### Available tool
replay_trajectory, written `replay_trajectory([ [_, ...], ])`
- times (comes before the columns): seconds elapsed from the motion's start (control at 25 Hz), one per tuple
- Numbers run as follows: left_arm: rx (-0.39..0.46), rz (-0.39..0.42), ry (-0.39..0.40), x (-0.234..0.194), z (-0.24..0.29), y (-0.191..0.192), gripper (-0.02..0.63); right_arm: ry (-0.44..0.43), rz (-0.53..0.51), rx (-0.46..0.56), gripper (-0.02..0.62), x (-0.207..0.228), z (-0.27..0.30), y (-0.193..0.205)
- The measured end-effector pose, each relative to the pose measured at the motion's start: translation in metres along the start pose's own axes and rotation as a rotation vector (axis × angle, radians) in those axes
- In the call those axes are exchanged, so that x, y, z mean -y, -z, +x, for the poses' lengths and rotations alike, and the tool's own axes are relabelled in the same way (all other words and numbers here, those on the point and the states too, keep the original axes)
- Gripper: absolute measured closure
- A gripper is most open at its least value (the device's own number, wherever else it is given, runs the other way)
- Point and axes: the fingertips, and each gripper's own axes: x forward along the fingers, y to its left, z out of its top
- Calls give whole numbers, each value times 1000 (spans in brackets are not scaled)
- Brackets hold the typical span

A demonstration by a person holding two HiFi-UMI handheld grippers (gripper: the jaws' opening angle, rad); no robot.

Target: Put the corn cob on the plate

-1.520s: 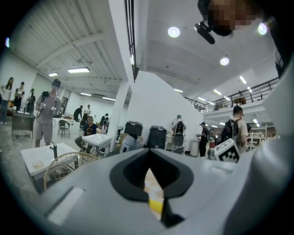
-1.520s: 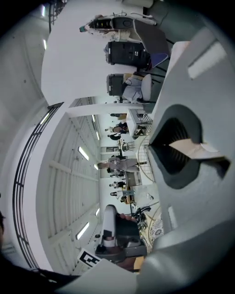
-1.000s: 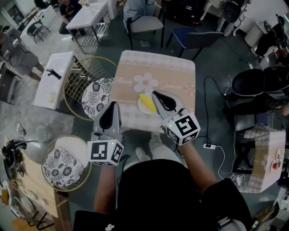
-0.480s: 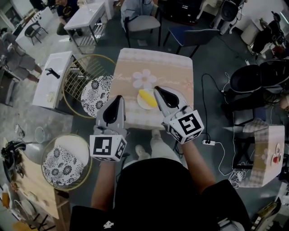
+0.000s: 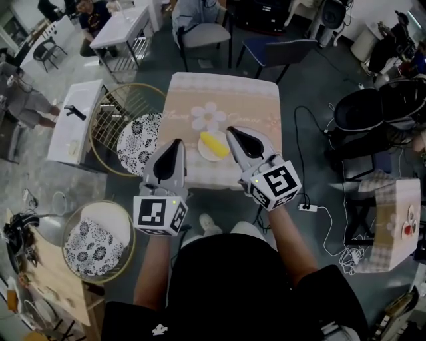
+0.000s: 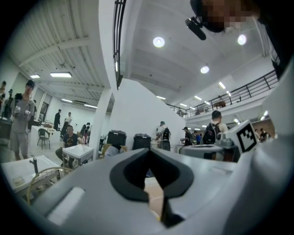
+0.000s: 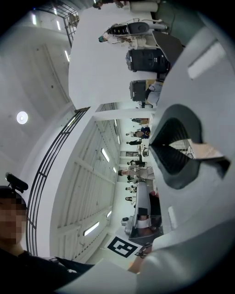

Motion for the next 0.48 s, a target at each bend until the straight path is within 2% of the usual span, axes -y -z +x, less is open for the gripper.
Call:
replay_trajectory([
  [0.48, -3, 37, 11, 56, 8, -5, 598, -54, -22, 0, 594, 12, -37, -5],
])
